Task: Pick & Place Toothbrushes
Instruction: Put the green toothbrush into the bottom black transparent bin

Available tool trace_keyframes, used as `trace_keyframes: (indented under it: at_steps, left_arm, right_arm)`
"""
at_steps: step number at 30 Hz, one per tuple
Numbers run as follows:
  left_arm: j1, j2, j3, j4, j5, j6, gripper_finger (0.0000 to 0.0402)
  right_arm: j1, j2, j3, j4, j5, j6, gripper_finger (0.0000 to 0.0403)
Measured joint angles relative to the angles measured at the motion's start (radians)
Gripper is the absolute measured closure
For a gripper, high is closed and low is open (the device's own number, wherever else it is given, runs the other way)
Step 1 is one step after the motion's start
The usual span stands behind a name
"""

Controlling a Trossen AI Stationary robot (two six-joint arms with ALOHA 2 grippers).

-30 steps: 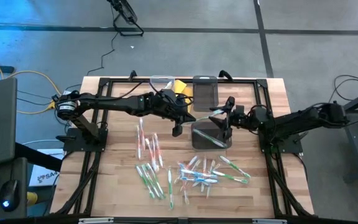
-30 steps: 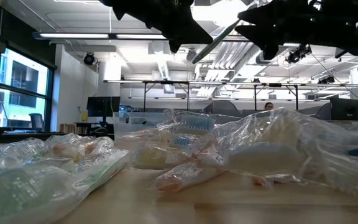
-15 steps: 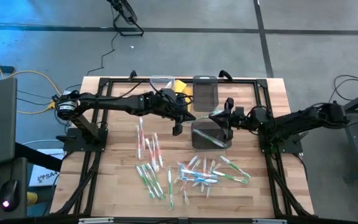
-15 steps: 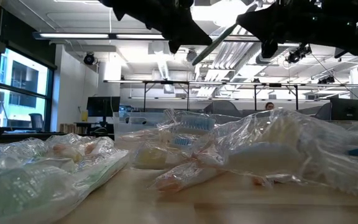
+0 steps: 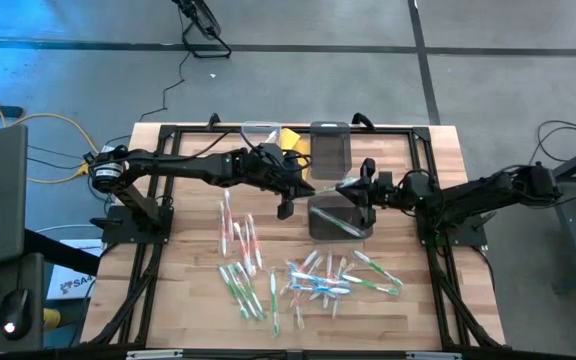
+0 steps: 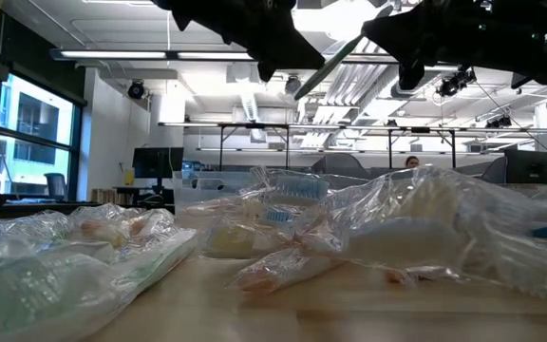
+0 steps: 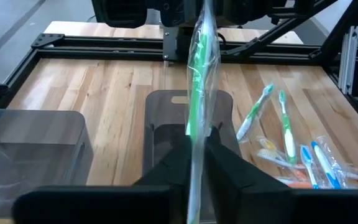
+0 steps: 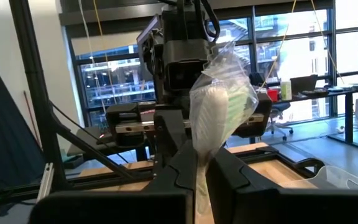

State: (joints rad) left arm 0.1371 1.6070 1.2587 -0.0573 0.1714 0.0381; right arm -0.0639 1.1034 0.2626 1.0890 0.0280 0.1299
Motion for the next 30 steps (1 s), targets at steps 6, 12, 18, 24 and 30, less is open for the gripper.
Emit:
trace_keyframes:
  at_steps: [6, 12, 18, 24, 30]
  left_arm:
    - [0.000, 0.000, 0.000, 0.004, -0.005, 0.015, 0.0301]
    - [0.000, -0.009, 0.002, 0.009, -0.006, 0.018, 0.0290]
    - [0.001, -0.018, 0.002, 0.002, -0.009, 0.035, 0.0290]
    - [0.001, -0.028, 0.002, -0.036, -0.009, 0.039, 0.0290]
    - [0.001, -0.027, 0.002, -0.084, -0.008, 0.040, 0.0290]
  right_arm:
    - [0.000, -0.013, 0.000, -0.007, 0.000, 0.000, 0.0395]
    - [0.000, -0.078, 0.000, -0.106, 0.036, 0.006, 0.0395]
    - [0.000, -0.187, 0.000, -0.296, 0.075, 0.118, 0.0395]
    - [0.014, -0.295, 0.000, -0.493, 0.073, 0.255, 0.0395]
    - [0.052, -0.361, 0.001, -0.673, 0.076, 0.351, 0.0395]
